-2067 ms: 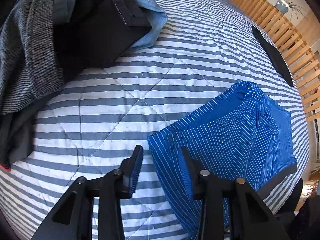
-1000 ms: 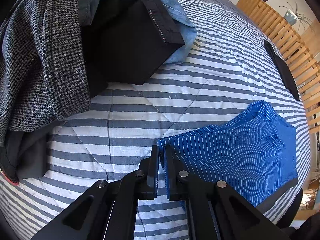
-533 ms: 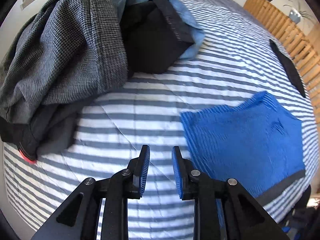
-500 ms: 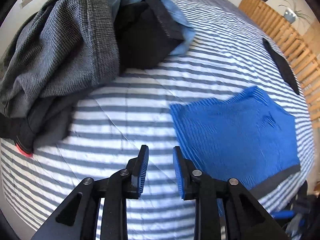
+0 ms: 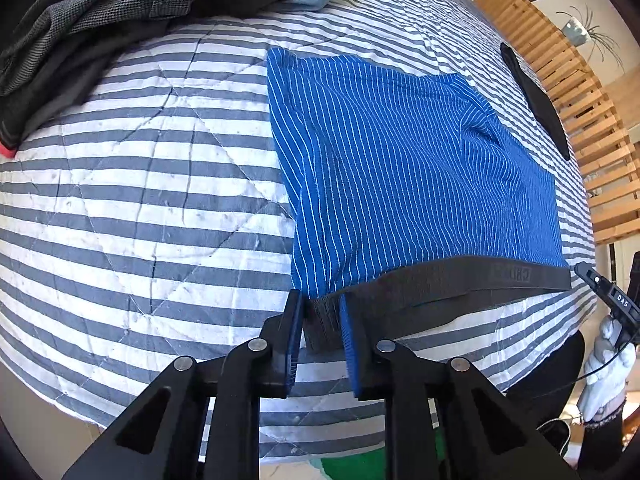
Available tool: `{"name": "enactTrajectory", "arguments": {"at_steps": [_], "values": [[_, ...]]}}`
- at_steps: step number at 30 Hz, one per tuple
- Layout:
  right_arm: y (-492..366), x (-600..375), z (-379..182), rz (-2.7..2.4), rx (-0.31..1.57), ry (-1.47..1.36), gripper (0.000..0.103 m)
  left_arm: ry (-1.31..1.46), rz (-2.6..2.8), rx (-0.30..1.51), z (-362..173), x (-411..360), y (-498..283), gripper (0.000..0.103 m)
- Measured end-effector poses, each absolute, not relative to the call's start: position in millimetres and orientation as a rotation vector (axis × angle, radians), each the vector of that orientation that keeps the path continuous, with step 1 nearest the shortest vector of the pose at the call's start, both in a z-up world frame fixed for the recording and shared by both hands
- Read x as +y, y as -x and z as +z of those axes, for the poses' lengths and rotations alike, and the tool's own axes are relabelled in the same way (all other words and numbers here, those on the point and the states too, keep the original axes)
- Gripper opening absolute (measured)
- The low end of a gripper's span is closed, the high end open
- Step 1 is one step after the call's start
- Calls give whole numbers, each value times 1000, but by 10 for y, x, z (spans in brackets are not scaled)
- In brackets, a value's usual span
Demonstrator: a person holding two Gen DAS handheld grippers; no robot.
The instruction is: Fold small clothes
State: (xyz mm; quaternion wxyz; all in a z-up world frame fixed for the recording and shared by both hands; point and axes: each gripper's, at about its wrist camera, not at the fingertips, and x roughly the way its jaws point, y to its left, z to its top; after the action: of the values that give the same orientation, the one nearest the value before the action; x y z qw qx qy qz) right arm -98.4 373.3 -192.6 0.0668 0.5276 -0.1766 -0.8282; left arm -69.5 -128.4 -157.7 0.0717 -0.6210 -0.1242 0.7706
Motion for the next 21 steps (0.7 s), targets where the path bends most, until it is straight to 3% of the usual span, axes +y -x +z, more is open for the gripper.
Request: {"name": "enactTrajectory", "arguments": {"at_steps": [2, 7, 11, 21], "values": [[992, 3762, -1980, -2483, -554, -1597, 34, 1872, 2329, -385, -1601, -1267, 679, 8], [945, 3693, -1977, -2456, -566, -1603, 34, 1804, 2338, -492, -1476, -1450, 511, 11], [996, 3593, -2051, -2406, -530, -1640, 35, 1888, 2350, -423, -1582, -1438, 515, 18], [1019, 3583, -2244, -2317, -624, -1711, 35, 1775, 2469, -228, -1233, -1060, 545, 18]]}}
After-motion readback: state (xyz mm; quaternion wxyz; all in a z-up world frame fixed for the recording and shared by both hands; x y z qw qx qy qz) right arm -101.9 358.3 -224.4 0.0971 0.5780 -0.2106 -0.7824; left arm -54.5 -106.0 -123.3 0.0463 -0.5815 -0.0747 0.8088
